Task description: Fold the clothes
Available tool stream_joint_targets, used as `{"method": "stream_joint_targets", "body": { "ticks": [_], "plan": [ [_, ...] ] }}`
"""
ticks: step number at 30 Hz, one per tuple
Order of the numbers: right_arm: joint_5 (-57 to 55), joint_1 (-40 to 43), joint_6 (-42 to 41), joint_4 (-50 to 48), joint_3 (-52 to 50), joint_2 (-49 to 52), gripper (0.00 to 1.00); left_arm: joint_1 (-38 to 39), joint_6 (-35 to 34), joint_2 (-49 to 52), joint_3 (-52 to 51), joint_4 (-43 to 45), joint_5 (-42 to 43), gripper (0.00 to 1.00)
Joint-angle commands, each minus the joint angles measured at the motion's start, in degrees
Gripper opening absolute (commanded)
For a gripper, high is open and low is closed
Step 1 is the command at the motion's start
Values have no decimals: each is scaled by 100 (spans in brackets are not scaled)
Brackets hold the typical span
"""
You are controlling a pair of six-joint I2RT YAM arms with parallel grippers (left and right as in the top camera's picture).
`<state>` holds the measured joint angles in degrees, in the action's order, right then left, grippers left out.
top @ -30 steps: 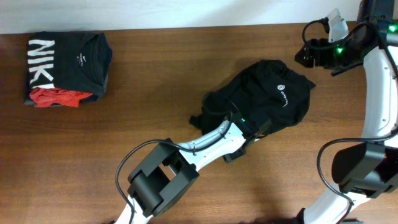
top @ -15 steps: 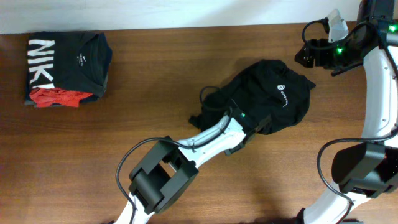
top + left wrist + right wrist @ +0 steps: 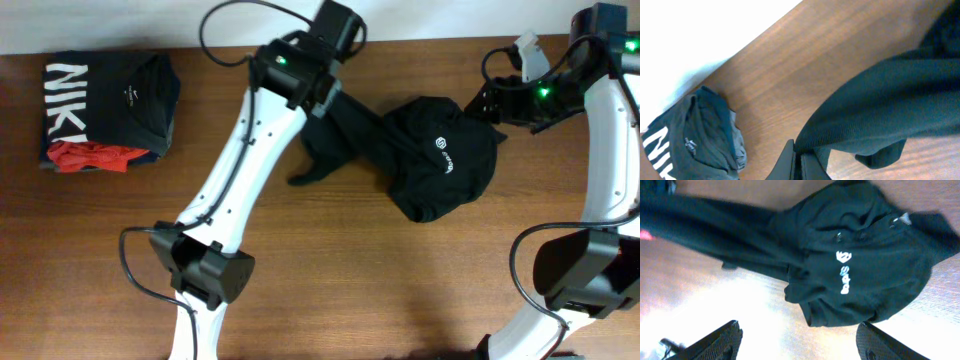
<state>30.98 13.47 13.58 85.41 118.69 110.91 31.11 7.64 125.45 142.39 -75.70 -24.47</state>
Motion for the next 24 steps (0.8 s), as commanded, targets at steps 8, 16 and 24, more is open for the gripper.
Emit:
{"method": "stream_joint_targets", "body": {
  "ticks": [8, 16, 24],
  "plan": [
    [114, -1353, 422, -358, -634, -81, 72, -317, -70, -125, 452, 385, -1062, 0],
    [-210, -1794, -26, -1010, -1414, -81, 68, -472, -28, -146, 1639, 411, -1132, 0],
    [-214, -2697, -741, -2000, -1943, -81, 66, -472, -28, -146, 1646, 476, -1134, 0]
  ]
}}
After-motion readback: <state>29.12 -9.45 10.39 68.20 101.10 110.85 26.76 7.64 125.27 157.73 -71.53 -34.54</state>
